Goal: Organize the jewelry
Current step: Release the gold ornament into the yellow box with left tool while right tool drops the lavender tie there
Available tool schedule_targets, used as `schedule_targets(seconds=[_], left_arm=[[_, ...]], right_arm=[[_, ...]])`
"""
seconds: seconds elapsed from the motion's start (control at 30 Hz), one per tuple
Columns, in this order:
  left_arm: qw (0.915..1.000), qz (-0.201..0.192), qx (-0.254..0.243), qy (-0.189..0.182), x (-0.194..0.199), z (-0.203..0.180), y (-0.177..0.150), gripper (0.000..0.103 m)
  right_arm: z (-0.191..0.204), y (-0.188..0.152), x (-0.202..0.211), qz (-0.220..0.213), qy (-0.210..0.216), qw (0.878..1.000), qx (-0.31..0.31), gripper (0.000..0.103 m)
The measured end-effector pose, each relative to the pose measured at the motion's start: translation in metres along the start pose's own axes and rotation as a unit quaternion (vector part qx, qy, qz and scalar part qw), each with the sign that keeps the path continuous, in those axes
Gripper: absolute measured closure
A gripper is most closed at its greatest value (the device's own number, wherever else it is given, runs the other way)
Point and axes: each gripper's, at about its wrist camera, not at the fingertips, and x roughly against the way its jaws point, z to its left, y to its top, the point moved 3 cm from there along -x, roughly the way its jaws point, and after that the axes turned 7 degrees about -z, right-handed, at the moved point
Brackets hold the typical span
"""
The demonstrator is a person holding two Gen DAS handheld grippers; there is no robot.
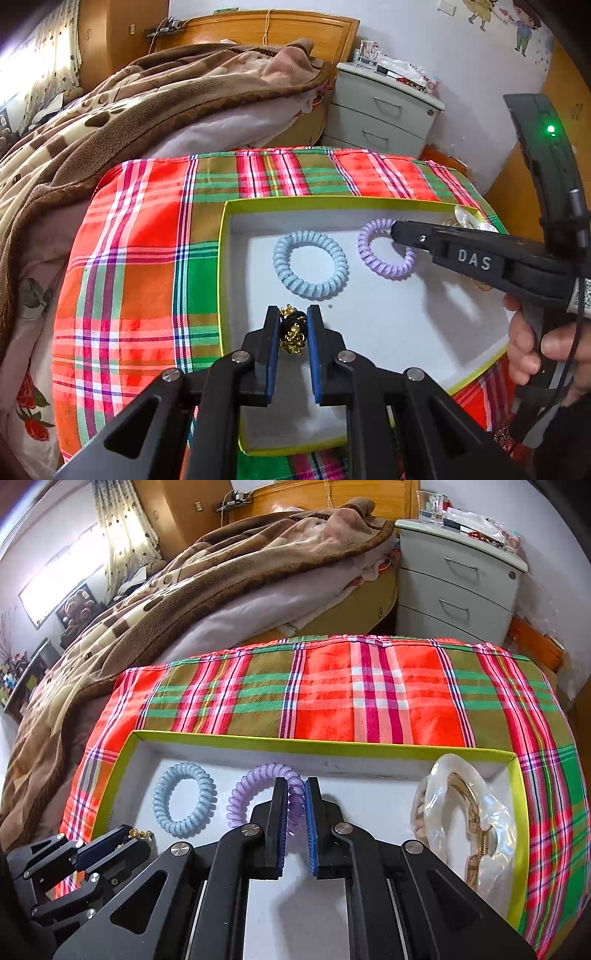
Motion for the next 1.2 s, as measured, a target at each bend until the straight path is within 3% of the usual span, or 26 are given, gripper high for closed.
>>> schedule_targets(seconds=[0.4,0.53,0.63,0.73,1.2], left_arm=[[0.9999,0.008,0.003,-0.006,-0.004,0.000,0.001,0.084],[1.0000,0.004,0.003,-0.004,-0.002,-0.002,0.002,0.074],[1.0000,0.002,0.006,-0.004,0.000,0.000,0.003,0.071],[0.9999,-0.002,0.010,-0.004,0.006,0.001,0.003,0.067],[0.9991,-0.039,0.012,-0.010,0.064,0.005,-0.012,0.062]], right_arm=[[0.000,0.001,-0.006,0.003,-0.011,1.000,0.010,0.092],[-0.002,0.001,-0.005,0.001,-0.016,1.000,0.009,0.088],[-0.002,0.000,-0.001,-0.003,-0.013,1.000,0.009,0.078],[-0.002,0.001,0.007,-0.010,-0.012,1.000,0.008,0.072],[0.009,-0.032,0.082,-0.062,0.010,0.998,0.020,0.071]])
